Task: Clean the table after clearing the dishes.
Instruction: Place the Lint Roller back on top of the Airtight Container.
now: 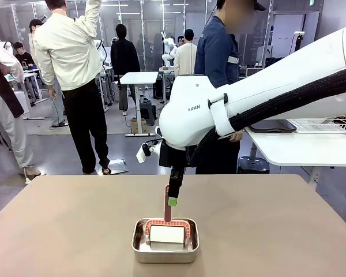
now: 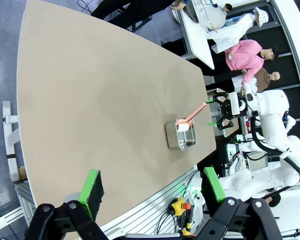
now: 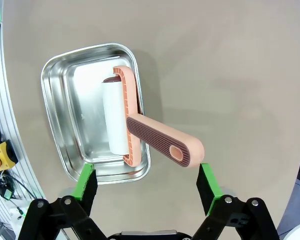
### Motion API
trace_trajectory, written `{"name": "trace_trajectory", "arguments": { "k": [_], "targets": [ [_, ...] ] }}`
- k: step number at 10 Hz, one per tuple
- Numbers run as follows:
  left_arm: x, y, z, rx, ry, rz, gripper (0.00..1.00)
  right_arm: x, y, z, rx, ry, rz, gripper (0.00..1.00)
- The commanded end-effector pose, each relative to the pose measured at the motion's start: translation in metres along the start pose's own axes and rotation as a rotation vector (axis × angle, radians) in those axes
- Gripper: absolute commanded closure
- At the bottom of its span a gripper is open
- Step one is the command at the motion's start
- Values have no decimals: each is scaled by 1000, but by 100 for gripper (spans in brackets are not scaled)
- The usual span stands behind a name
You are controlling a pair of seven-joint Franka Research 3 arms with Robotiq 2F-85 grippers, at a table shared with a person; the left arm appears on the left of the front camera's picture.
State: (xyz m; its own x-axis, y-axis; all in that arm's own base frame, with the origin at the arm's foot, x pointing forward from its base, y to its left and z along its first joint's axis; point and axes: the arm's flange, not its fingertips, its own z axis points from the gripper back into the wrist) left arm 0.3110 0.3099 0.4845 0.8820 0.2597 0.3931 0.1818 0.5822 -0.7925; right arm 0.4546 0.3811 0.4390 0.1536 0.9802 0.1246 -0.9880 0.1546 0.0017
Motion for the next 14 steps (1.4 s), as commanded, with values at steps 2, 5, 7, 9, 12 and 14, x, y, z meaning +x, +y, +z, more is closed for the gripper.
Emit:
{"name": "trace_trajectory", "arguments": {
  "k": [2, 5, 7, 9, 12, 14],
  "targets": [
    [0, -4, 4, -12, -2, -2, 0, 1, 2, 0, 1, 1, 3, 0],
    [0, -4, 4, -12, -2, -2, 0, 1, 2, 0, 1, 1, 3, 0],
    [0, -4, 4, -12, -2, -2, 0, 0, 0, 0, 0, 0, 0, 5],
    [0, -4, 4, -12, -2, -2, 0, -50, -23, 43, 151, -201, -153, 0],
    [0, -4, 4, -12, -2, -2, 0, -134, -37, 53, 342, -429, -382, 0],
    [0, -4, 4, -12, -2, -2, 0, -223, -32, 49, 533, -677, -613, 0]
  ]
}}
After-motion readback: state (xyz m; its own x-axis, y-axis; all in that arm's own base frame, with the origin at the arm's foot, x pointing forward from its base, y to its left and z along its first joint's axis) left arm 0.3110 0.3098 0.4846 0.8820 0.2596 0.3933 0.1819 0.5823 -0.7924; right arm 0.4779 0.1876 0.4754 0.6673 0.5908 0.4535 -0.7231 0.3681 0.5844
